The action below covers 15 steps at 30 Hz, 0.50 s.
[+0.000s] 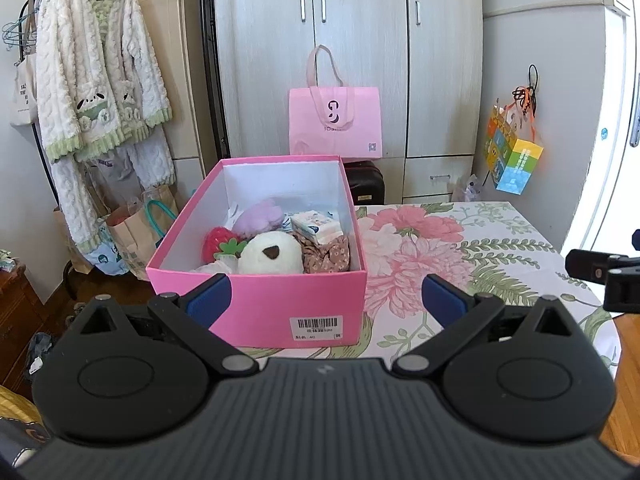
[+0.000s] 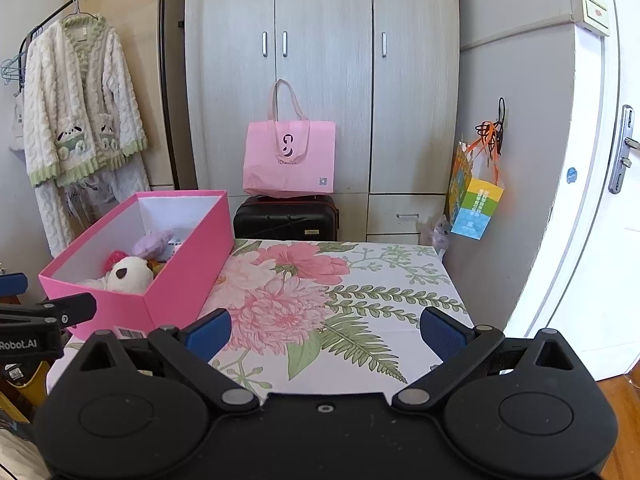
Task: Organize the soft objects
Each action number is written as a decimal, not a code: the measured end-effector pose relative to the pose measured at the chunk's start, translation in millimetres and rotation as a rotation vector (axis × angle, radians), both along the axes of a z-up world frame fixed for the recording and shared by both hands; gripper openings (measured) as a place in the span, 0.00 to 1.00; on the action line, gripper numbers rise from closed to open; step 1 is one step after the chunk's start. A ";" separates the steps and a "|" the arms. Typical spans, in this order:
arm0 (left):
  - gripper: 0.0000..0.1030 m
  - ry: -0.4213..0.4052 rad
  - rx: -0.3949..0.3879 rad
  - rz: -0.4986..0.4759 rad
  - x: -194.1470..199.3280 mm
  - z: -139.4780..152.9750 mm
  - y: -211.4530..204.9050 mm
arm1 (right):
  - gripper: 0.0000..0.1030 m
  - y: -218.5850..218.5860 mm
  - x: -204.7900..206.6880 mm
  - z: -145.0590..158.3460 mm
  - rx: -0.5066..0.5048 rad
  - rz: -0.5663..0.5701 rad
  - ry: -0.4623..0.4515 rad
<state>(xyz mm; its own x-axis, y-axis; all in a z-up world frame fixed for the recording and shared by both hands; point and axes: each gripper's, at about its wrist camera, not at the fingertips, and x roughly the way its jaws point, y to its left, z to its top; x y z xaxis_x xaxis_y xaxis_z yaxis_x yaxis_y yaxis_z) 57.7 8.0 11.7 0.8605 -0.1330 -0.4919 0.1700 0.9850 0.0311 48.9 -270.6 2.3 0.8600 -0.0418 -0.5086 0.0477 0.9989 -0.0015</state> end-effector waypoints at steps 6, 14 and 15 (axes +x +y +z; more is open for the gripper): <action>1.00 -0.002 0.009 0.012 -3.7 -2.2 -1.3 | 0.99 -1.1 -5.5 -1.0 -0.004 -0.015 0.000; 1.00 -0.009 0.009 0.015 -7.0 -3.5 -2.1 | 0.99 -3.7 -8.9 -3.5 -0.003 -0.046 0.000; 1.00 -0.010 0.011 0.015 -6.7 -3.2 -2.9 | 0.99 -4.0 -9.4 -3.6 -0.005 -0.048 -0.001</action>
<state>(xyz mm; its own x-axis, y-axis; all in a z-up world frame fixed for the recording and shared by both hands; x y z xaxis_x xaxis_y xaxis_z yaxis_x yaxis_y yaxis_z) 51.0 5.1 8.5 0.8672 -0.1147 -0.4845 0.1549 0.9870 0.0436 39.5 -274.5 -1.2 0.8576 -0.0851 -0.5072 0.0952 0.9954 -0.0060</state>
